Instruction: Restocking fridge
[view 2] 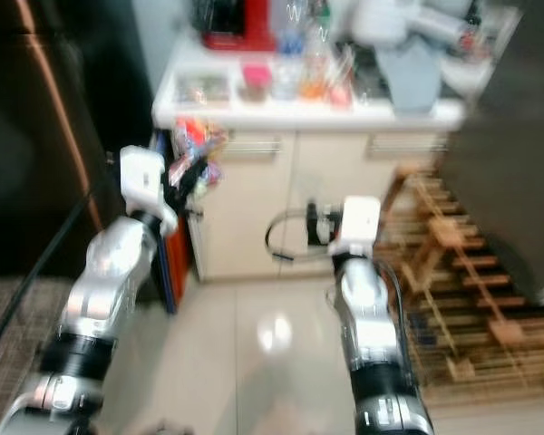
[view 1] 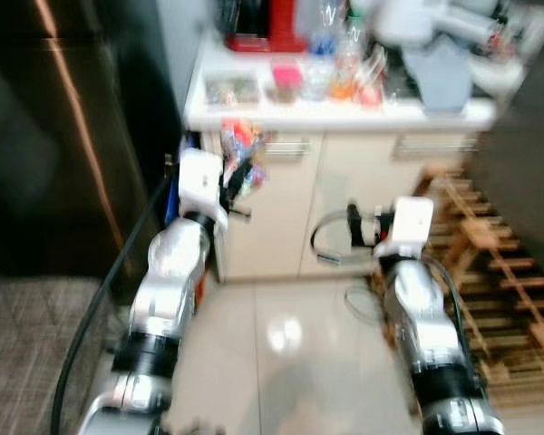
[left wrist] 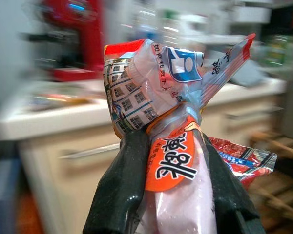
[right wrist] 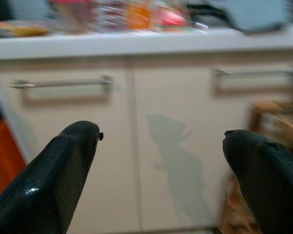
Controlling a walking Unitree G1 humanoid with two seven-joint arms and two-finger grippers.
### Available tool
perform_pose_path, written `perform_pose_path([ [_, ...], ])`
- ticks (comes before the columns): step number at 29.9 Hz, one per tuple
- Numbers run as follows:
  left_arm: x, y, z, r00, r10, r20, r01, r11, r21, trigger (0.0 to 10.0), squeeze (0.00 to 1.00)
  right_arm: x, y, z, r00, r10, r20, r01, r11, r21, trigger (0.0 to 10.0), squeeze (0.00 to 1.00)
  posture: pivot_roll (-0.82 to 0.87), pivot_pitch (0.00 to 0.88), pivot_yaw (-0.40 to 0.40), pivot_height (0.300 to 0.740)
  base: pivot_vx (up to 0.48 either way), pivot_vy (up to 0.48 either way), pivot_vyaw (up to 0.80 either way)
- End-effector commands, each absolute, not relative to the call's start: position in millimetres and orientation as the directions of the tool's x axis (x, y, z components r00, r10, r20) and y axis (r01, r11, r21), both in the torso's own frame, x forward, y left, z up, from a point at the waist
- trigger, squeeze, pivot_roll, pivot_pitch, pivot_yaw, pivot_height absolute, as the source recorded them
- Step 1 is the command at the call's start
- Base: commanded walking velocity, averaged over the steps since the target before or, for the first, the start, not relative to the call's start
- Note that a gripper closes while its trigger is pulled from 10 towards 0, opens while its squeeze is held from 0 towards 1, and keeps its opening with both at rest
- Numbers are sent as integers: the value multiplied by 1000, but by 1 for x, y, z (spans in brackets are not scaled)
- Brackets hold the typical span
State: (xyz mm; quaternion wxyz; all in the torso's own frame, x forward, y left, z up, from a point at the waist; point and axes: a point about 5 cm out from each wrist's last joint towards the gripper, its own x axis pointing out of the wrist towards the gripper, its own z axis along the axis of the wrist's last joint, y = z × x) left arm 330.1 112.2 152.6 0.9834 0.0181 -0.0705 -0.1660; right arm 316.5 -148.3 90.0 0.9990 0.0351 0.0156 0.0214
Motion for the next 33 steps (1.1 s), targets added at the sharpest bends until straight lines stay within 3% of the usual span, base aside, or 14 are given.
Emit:
perform_pose_path([
  [1, 328, 103, 163, 917, -360, 173, 353, 933, 74, 10000, 0, 315, -153, 87, 999, 33, -33, -31, 997, 75, 10000, 0, -22, 0, 11, 740, 0, -469, 0],
  [22, 329, 105, 159, 934, -325, 150, 319, 945, 65, 10000, 0, 316, -147, 86, 996, 75, -37, -73, 995, 66, 10000, 0, -24, 0, 13, 740, 0, -472, 0],
  [33, 339, 105, 154, 953, -278, 117, 273, 960, 58, 10000, 0, 311, -154, 79, 996, 65, -64, -64, 998, 29, 10000, 0, -39, 0, 6, 740, 0, -447, 730],
])
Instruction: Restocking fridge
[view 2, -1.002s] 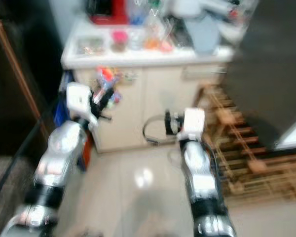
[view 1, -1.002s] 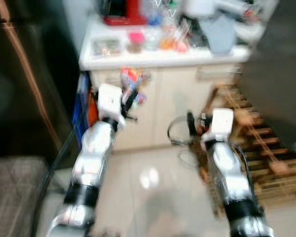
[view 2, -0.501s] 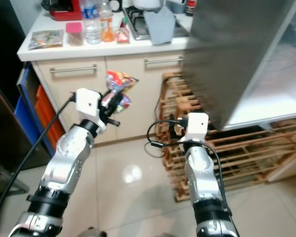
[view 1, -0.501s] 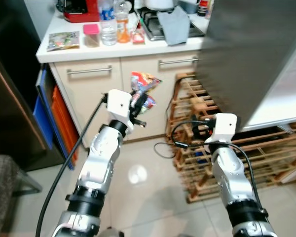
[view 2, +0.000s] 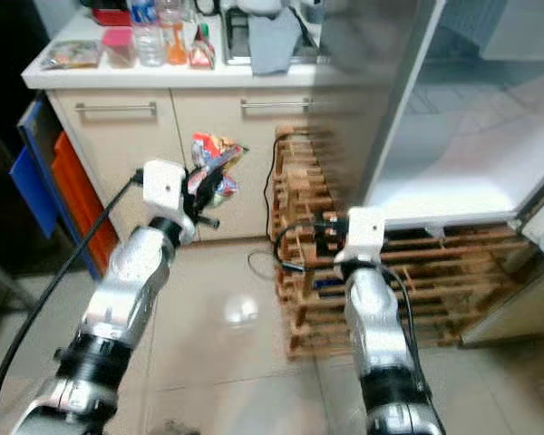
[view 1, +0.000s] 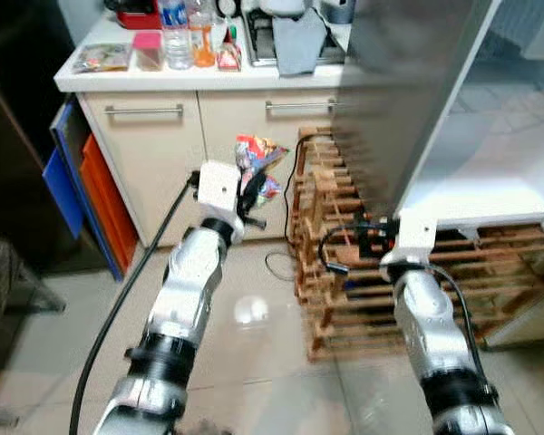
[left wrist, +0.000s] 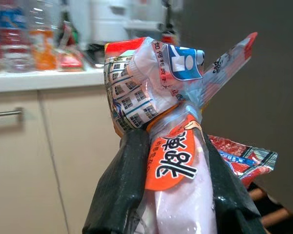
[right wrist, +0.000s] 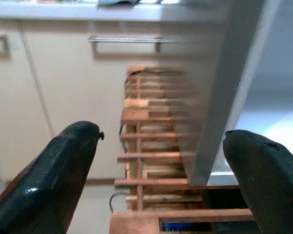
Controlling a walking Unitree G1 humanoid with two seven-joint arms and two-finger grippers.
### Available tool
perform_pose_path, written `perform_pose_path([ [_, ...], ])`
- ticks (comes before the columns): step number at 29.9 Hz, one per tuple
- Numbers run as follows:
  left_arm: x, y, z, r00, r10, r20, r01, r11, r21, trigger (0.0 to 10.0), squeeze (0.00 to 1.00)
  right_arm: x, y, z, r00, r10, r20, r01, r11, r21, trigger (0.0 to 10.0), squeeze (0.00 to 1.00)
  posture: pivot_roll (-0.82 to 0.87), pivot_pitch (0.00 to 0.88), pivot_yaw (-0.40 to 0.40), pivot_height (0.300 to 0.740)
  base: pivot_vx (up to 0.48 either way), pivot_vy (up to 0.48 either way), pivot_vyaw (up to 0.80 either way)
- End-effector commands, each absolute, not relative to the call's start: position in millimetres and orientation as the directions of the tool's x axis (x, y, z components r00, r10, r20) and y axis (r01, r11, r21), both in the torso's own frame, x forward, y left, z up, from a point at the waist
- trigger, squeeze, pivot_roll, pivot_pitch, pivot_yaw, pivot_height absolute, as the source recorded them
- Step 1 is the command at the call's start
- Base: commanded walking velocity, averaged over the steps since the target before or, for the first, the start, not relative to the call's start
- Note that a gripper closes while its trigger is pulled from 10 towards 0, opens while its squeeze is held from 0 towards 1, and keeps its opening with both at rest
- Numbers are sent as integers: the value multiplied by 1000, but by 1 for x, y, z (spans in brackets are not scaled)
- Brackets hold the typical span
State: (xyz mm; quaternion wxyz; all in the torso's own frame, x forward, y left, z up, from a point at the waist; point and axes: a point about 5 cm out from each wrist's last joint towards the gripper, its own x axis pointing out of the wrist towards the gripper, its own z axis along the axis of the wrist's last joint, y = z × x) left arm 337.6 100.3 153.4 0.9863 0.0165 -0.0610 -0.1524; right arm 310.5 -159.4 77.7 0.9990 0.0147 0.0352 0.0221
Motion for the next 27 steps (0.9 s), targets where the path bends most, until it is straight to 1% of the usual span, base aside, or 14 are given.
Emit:
perform_pose_path([
  [1, 341, 103, 154, 952, -280, 119, 275, 960, 58, 10000, 0, 310, -155, 78, 996, 64, -69, -63, 998, 27, 10000, 0, -39, 0, 6, 740, 0, -446, 706],
  [5, 341, 95, 153, 945, -305, 117, 300, 952, 59, 10000, 0, 308, -155, 77, 995, 63, -72, -61, 998, 24, 10000, 0, -49, 0, 8, 740, 0, -446, 694],
  [10, 341, 92, 151, 941, -317, 115, 312, 948, 61, 10000, 0, 308, -155, 76, 995, 62, -74, -60, 998, 27, 10000, 0, -51, 0, 7, 740, 0, -446, 671],
  [24, 343, 89, 149, 931, -347, 114, 341, 937, 72, 10000, 0, 308, -165, 84, 1000, 17, -23, -17, 999, 31, 10000, 0, -56, 0, 0, 740, 0, -446, 0],
  [27, 343, 87, 150, 922, -370, 119, 362, 929, 78, 10000, 0, 308, -167, 84, 1000, 5, -20, -5, 1000, 29, 10000, 0, -58, 0, 3, 740, 0, -446, 0],
])
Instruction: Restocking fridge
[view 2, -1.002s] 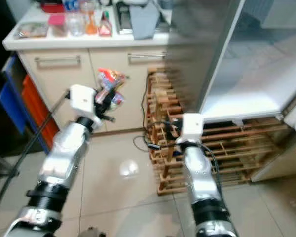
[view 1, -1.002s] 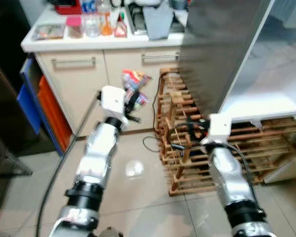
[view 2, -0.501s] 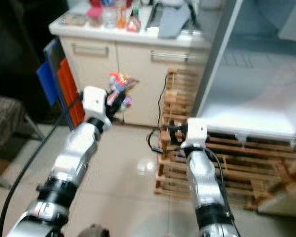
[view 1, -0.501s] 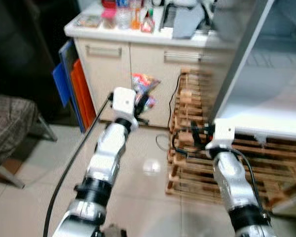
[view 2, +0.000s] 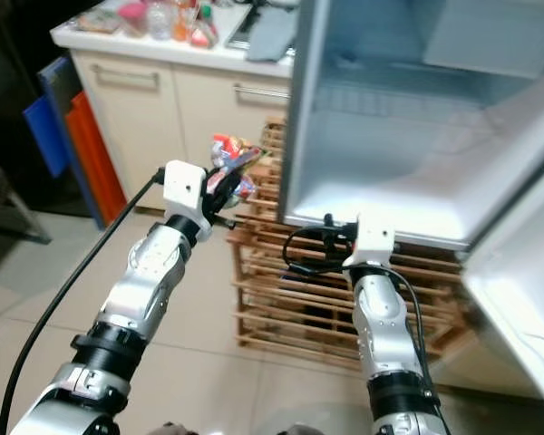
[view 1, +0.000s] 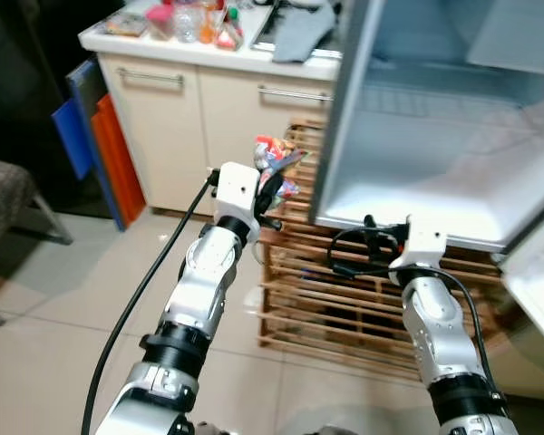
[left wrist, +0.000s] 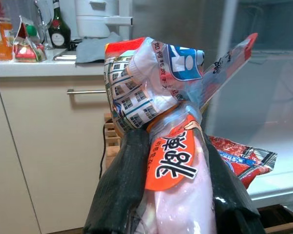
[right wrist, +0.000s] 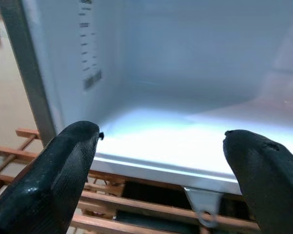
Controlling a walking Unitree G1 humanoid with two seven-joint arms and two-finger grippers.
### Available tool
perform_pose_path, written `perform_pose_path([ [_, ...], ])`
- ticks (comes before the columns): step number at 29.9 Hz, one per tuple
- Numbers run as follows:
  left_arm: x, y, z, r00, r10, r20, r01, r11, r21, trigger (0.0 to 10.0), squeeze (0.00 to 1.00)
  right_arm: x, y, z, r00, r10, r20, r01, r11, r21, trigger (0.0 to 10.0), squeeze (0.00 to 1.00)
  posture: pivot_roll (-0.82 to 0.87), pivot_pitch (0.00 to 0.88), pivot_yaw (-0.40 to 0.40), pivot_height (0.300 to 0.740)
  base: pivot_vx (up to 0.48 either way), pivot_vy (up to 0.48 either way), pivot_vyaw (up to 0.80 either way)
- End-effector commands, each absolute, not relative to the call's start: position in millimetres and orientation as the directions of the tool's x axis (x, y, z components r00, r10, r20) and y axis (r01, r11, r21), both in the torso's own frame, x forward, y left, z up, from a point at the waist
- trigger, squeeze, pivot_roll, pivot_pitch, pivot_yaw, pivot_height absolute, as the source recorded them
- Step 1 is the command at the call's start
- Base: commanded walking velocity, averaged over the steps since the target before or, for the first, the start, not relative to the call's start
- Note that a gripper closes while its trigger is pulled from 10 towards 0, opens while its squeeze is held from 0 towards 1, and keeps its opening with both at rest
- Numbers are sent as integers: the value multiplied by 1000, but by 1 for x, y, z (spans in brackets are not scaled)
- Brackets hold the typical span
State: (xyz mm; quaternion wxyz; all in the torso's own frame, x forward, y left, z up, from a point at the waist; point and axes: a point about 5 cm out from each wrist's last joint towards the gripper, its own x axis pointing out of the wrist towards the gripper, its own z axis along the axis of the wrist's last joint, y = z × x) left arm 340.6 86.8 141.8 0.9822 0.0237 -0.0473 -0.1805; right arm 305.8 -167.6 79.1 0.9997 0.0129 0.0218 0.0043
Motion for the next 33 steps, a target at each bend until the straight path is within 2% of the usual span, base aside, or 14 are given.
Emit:
perform_pose_path([
  [1, 343, 87, 150, 919, -376, 121, 369, 926, 81, 10000, 0, 307, -167, 84, 1000, 2, -19, -2, 1000, 29, 10000, 0, -58, 0, 3, 740, 0, -446, 0],
  [4, 343, 86, 151, 915, -382, 128, 375, 924, 76, 10000, 0, 307, -167, 84, 1000, 1, -20, 0, 1000, 29, 10000, 0, -62, 0, 6, 740, 255, -401, 0],
  [11, 345, 87, 151, 914, -381, 135, 378, 924, 53, 10000, 0, 302, -171, 79, 999, -8, -37, 9, 1000, 22, 10000, 0, -62, 0, 0, 740, 0, 0, 0],
  [15, 344, 87, 151, 914, -379, 144, 376, 925, 48, 10000, 0, 286, -184, 66, 994, -52, -93, 54, 998, 17, 10000, 0, -64, 0, -7, 740, 0, 0, 0],
  [19, 344, 86, 151, 914, -379, 145, 378, 925, 39, 10000, 0, 279, -200, 63, 987, -120, -105, 120, 993, -9, 10000, 0, -82, 0, 2, 740, 0, 0, 0],
  [21, 344, 83, 148, 908, -397, 138, 395, 918, 38, 10000, 0, 279, -225, 68, 963, -252, -97, 253, 968, -6, 10000, 0, -95, 0, 9, 740, 0, 0, 0],
  [22, 344, 83, 148, 908, -397, 138, 395, 918, 38, 10000, 0, 279, -225, 68, 963, -252, -97, 253, 968, -6, 10000, 0, -95, 0, 9, 740, 0, 0, 0],
  [23, 344, 82, 148, 905, -402, 137, 401, 916, 38, 10000, 0, 278, -237, 71, 946, -313, -89, 312, 950, -18, 10000, 0, -99, 0, 12, 740, 0, 0, 0],
  [33, 345, 81, 148, 904, -406, 135, 406, 913, 34, 10000, 0, 278, -279, 72, 850, -504, -155, 510, 860, 0, 10000, 0, -110, 0, 26, 740, 0, 0, 0],
])
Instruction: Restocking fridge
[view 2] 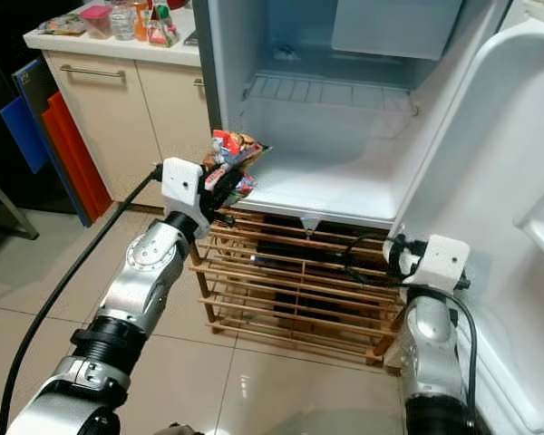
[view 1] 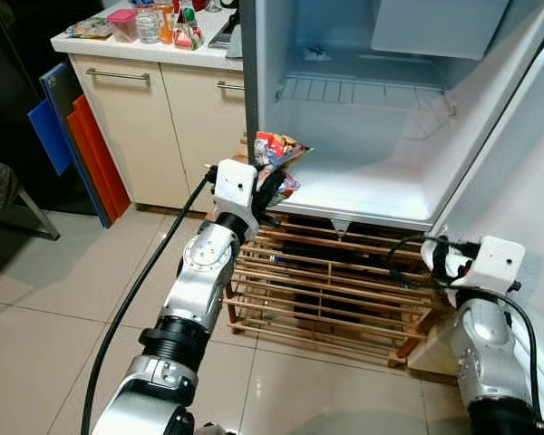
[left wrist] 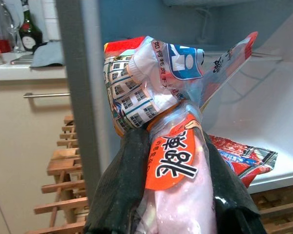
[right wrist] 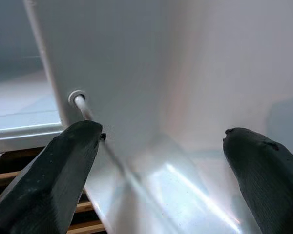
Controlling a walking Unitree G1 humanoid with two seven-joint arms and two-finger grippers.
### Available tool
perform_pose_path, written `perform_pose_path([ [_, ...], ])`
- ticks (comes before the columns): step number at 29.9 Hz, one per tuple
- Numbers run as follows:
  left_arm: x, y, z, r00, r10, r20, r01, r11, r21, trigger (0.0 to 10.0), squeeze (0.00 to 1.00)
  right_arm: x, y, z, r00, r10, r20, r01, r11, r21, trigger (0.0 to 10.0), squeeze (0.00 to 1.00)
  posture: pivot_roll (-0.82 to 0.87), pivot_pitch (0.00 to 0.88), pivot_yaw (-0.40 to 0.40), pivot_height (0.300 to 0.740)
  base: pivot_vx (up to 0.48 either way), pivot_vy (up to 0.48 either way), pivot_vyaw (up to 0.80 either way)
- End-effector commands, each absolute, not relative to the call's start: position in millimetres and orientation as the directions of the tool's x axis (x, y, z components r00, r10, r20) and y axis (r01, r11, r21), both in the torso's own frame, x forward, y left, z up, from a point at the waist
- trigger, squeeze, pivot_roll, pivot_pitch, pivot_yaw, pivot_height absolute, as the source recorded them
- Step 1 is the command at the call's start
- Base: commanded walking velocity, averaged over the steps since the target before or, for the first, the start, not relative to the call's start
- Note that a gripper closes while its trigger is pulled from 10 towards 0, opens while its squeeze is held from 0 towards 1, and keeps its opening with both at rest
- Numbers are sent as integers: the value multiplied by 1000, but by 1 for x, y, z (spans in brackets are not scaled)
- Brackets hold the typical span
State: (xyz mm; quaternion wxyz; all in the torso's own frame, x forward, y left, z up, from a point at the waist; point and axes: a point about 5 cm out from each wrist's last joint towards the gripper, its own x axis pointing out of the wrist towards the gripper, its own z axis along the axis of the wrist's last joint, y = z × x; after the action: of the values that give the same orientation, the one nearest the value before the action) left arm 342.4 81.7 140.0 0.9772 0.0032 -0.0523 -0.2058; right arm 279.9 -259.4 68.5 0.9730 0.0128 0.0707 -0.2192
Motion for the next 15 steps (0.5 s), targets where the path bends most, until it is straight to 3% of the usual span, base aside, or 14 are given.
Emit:
perform_pose_path([
  [1, 345, 81, 148, 904, -406, 135, 406, 913, 34, 10000, 0, 278, -279, 72, 850, -504, -155, 510, 860, 0, 10000, 0, -110, 0, 26, 740, 0, 0, 0],
  [7, 345, 81, 148, 904, -406, 133, 405, 914, 34, 10000, 0, 282, -299, 85, 810, -578, -94, 571, 815, -96, 10000, 0, -104, 0, 26, 740, 0, 0, 0],
  [10, 345, 82, 147, 905, -404, 131, 403, 914, 34, 10000, 0, 290, -282, 98, 865, -502, -12, 496, 859, -127, 10000, 0, -105, 0, 28, 740, 0, 0, 0],
  [12, 344, 82, 146, 905, -408, 125, 406, 913, 37, 10000, 0, 295, -255, 105, 924, -380, 44, 382, 917, -113, 10000, 0, -105, 0, 29, 740, 0, 0, 0],
  [15, 344, 82, 146, 904, -410, 123, 408, 912, 40, 10000, 0, 296, -246, 105, 940, -337, 50, 341, 935, -101, 10000, 0, -105, 0, 30, 740, 0, 0, 0],
])
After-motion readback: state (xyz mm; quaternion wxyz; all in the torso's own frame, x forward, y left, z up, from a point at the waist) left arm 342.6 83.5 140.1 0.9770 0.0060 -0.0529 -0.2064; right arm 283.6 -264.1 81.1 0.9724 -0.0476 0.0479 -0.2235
